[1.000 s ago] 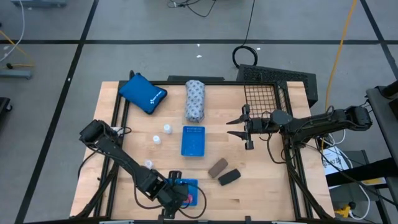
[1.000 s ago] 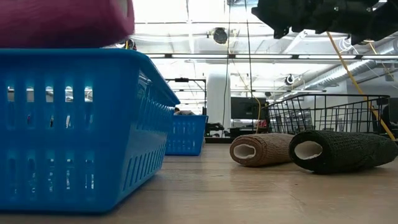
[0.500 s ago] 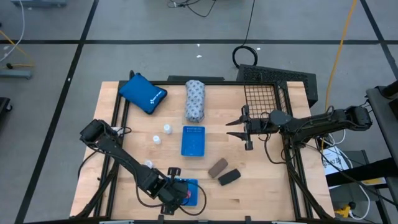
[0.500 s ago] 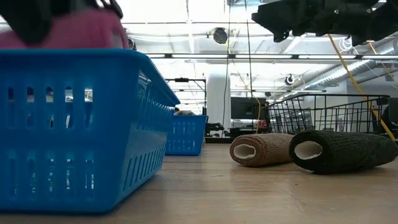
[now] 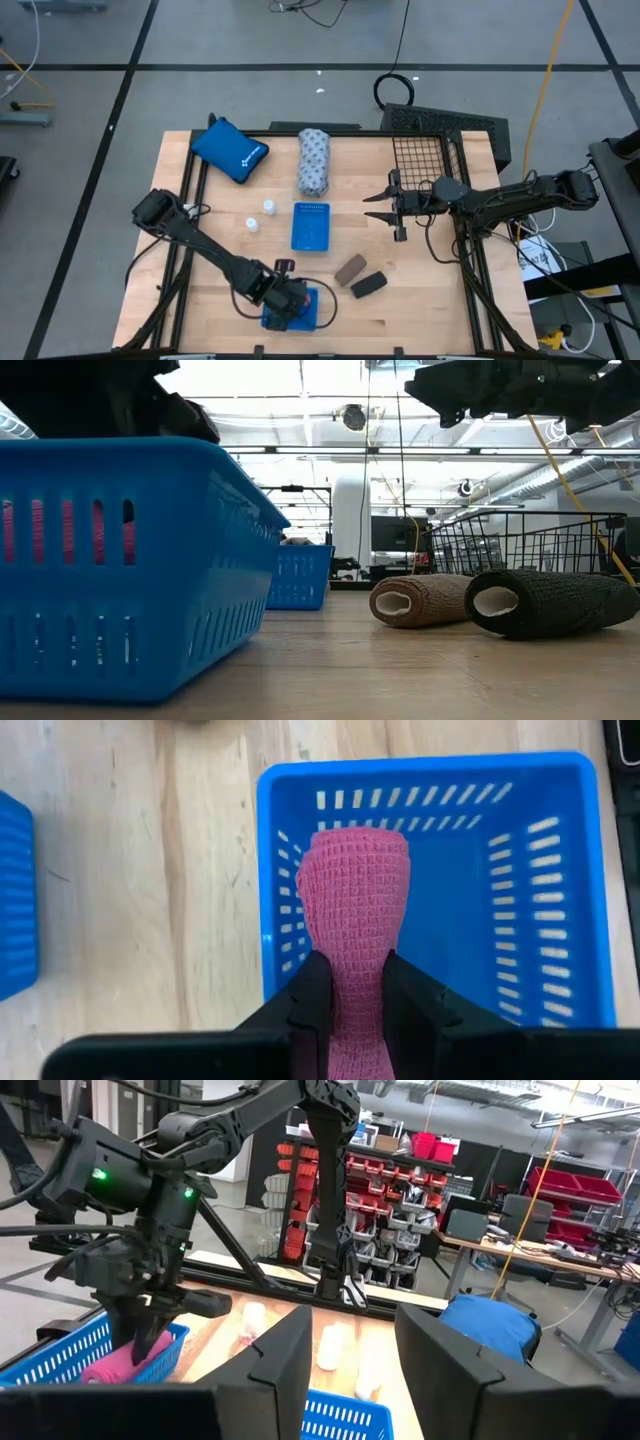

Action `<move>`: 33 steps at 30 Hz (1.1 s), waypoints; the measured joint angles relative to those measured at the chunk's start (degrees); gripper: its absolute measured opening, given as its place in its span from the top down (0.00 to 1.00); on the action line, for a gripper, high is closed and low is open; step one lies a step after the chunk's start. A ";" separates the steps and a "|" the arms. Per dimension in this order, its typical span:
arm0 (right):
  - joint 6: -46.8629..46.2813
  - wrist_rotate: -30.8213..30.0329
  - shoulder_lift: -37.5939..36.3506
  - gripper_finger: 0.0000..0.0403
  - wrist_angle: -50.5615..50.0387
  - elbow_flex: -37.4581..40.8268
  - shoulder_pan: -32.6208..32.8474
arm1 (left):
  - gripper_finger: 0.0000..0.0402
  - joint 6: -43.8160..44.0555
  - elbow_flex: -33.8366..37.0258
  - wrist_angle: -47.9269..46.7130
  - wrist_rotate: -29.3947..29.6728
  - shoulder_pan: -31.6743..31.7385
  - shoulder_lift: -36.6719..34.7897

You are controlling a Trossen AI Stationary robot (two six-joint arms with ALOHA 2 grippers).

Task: Pick & place medical supplies in basket/bin
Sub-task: Put the pink bandage into the bottom blue basket, then put the black bandage into the bottom blue basket

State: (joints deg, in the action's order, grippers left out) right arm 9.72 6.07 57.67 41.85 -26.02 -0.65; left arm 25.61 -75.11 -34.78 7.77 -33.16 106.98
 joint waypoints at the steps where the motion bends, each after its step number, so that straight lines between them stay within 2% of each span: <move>1: 0.00 0.00 0.00 0.67 -0.02 0.00 -0.02 | 0.84 0.02 0.02 0.20 -0.20 0.17 0.00; 7: 0.00 0.00 0.00 0.68 -0.04 0.00 0.00 | 0.82 2.00 0.02 0.99 -0.29 1.07 0.00; 17: -0.03 0.00 0.00 0.65 -0.09 0.00 0.00 | 0.63 2.14 0.02 0.78 0.83 2.22 0.00; 23: -0.04 0.00 0.00 0.66 -0.57 0.00 -0.02 | 0.55 2.12 0.00 0.76 1.33 2.36 0.00; 29: -0.68 0.00 0.00 0.65 -0.55 0.00 -0.02 | 0.51 3.02 0.00 0.76 1.33 2.35 0.02; 33: -0.68 0.00 0.00 0.65 -0.55 0.00 0.00 | 0.53 3.08 0.02 0.76 1.35 2.35 0.00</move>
State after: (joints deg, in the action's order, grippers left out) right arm 9.04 6.07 57.67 41.30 -26.02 -0.66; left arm 28.69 -75.09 -34.02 9.13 -30.81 106.98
